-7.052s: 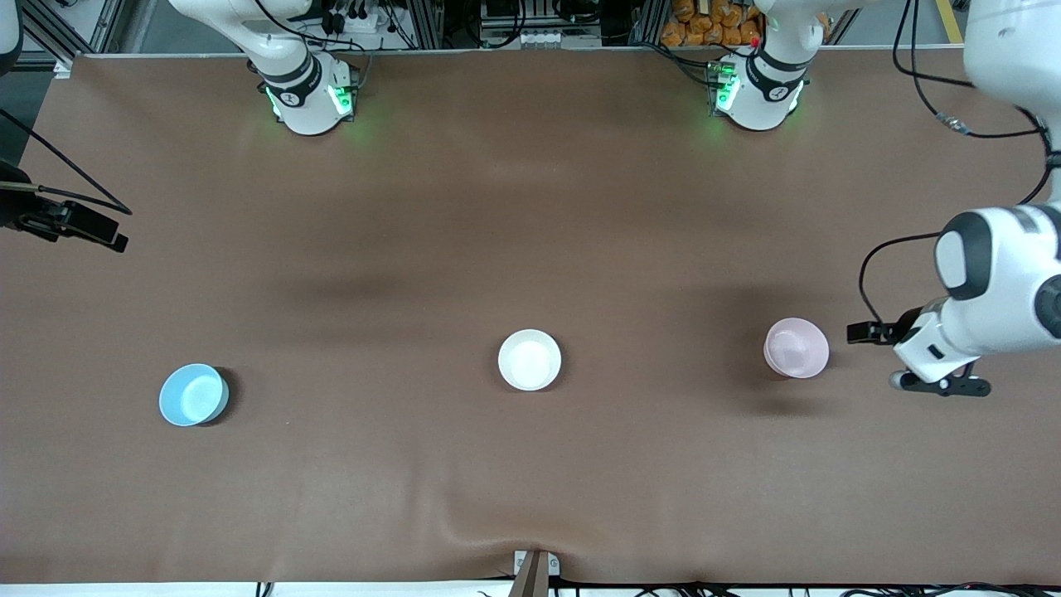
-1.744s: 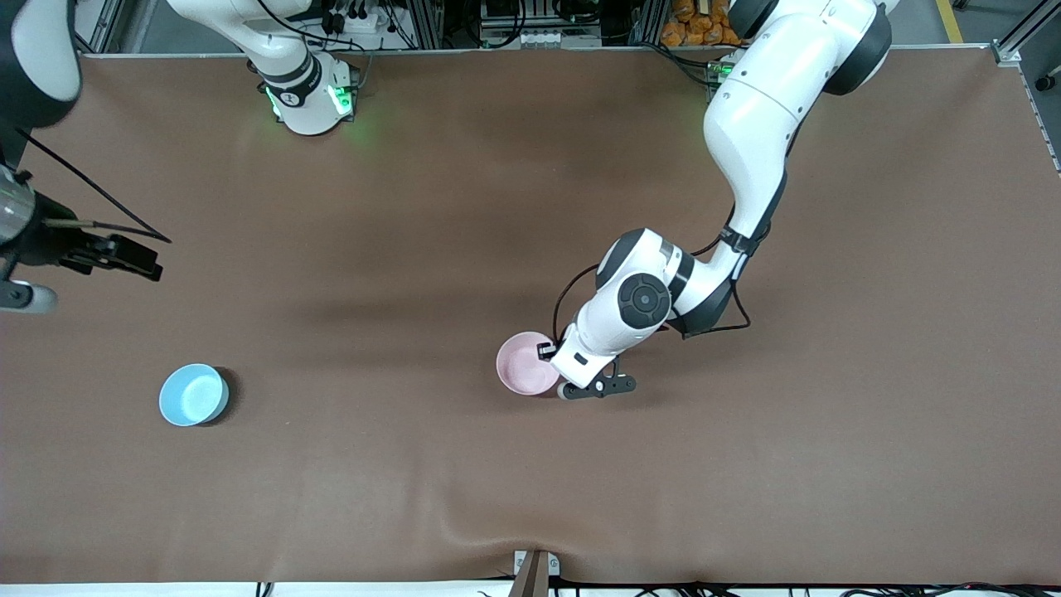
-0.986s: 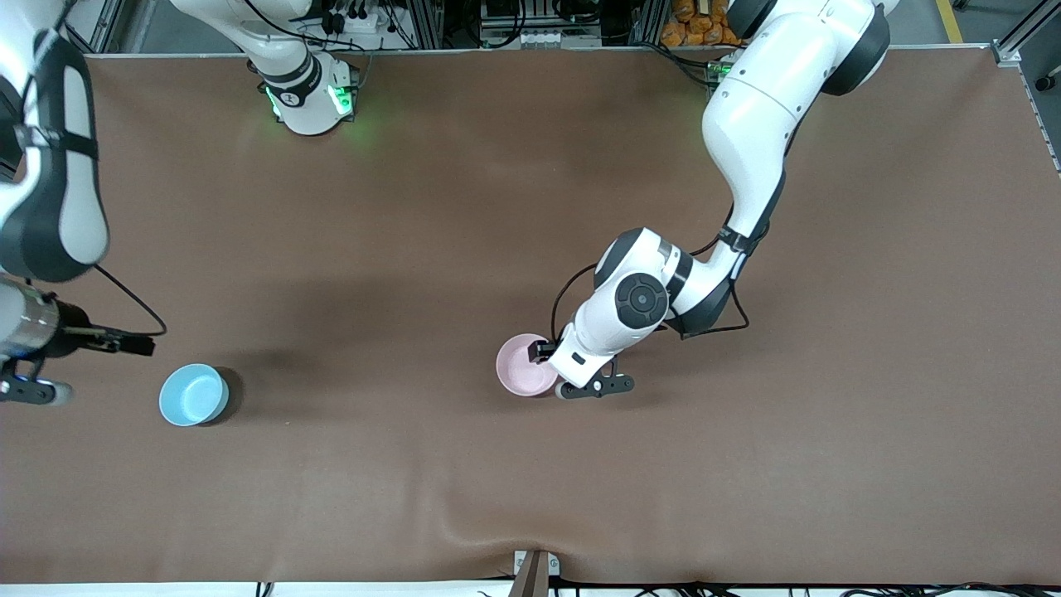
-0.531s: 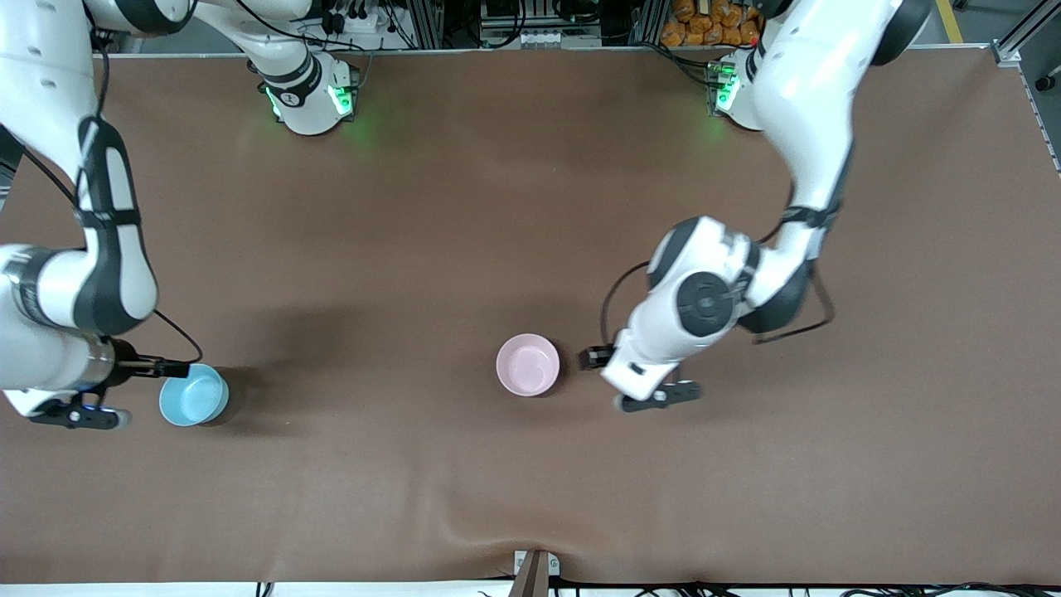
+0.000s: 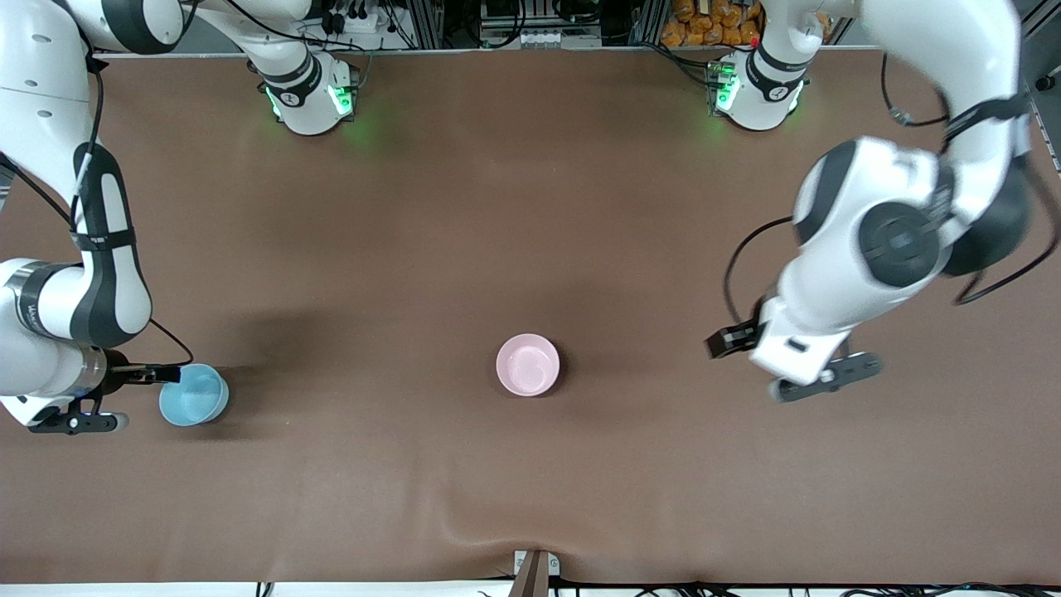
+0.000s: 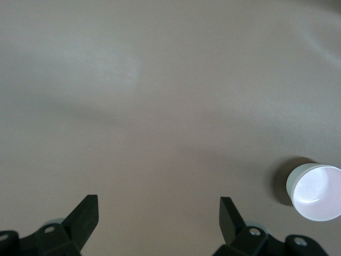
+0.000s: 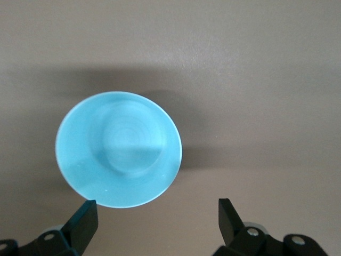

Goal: Stack pink and blue bowls on white bowl
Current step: 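Raise the left gripper away while the right gripper reaches the blue bowl, then grasp the light blue bowl rim with the right gripper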

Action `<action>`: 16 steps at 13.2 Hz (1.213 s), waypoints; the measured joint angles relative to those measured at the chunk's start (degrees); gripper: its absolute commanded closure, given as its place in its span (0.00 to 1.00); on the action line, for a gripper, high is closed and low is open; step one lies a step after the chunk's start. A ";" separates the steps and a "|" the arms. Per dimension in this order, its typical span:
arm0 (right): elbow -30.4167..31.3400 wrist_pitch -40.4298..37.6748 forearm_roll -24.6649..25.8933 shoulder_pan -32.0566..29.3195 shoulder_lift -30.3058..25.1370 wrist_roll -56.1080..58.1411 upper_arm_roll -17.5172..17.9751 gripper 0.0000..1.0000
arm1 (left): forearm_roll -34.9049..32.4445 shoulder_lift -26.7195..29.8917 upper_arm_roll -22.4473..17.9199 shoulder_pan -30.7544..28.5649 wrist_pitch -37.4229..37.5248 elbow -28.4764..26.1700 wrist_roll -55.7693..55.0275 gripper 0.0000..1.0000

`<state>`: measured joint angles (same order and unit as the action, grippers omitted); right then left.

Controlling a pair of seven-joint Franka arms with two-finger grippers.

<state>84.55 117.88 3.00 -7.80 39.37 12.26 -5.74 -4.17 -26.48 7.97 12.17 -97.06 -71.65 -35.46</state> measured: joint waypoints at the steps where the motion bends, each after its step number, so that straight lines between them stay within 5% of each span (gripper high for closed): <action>1: 0.02 1.63 -0.01 -0.39 1.07 0.79 0.00 0.00 | 0.00 2.40 0.02 -0.96 0.66 -1.25 1.16 0.00; 7: -0.12 5.95 -2.96 -1.58 4.68 1.84 0.04 0.00 | 1.25 19.63 0.10 -5.77 1.17 -16.37 8.45 0.00; 8: -0.12 6.21 -3.40 -1.81 4.93 2.01 0.04 0.07 | 1.31 21.36 0.10 -6.23 1.16 -18.19 9.35 0.00; 12: -0.22 6.29 -3.95 -1.97 5.03 2.33 0.10 0.94 | 1.68 24.54 0.08 -9.67 1.10 -21.59 14.37 0.00; 16: -0.29 6.29 -4.27 -1.96 5.04 2.33 0.29 1.00 | 8.33 27.13 0.02 -15.07 0.80 -24.36 18.79 0.00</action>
<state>84.26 124.17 -1.27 -9.76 44.41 14.59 -5.44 4.16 0.65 7.99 -2.90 -96.26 -96.01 -16.67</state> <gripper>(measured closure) 0.626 0.000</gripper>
